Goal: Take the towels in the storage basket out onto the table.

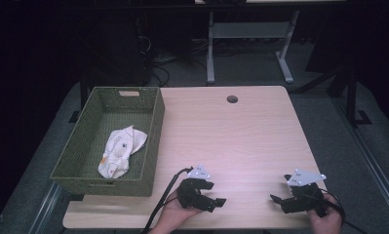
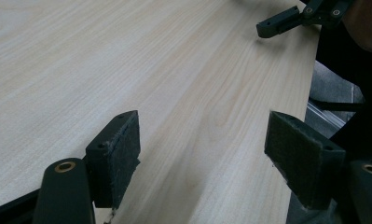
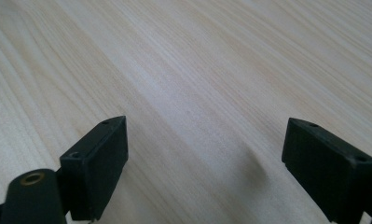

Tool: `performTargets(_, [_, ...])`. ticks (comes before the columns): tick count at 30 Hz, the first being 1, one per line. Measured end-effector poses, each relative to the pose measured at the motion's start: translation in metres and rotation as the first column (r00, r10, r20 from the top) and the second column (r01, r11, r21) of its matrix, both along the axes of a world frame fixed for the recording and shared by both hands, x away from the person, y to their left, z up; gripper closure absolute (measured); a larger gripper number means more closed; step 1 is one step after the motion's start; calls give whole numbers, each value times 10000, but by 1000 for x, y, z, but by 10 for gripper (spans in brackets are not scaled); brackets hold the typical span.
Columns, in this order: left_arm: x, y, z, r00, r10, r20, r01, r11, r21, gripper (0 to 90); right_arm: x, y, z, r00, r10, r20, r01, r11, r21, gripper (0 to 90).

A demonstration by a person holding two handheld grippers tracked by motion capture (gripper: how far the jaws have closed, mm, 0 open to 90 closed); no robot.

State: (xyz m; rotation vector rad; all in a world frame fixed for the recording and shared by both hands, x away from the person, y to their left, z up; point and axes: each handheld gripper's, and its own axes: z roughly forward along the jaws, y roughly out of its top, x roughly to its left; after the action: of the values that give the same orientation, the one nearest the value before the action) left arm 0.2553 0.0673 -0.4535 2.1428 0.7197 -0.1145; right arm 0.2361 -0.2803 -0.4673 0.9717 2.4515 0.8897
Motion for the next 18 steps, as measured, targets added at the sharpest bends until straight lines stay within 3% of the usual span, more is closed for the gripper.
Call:
performTargets(11, [6,9,10,9995,258,159,-258,9997,-33,264,2,0,-1,9999,-132,-111,132,9999,-18,140])
performTargets(18, [16,3,31,9996,53,289,-55,10000,60,262,0,3,-2,9996,-251,-141,252,9997,47,140])
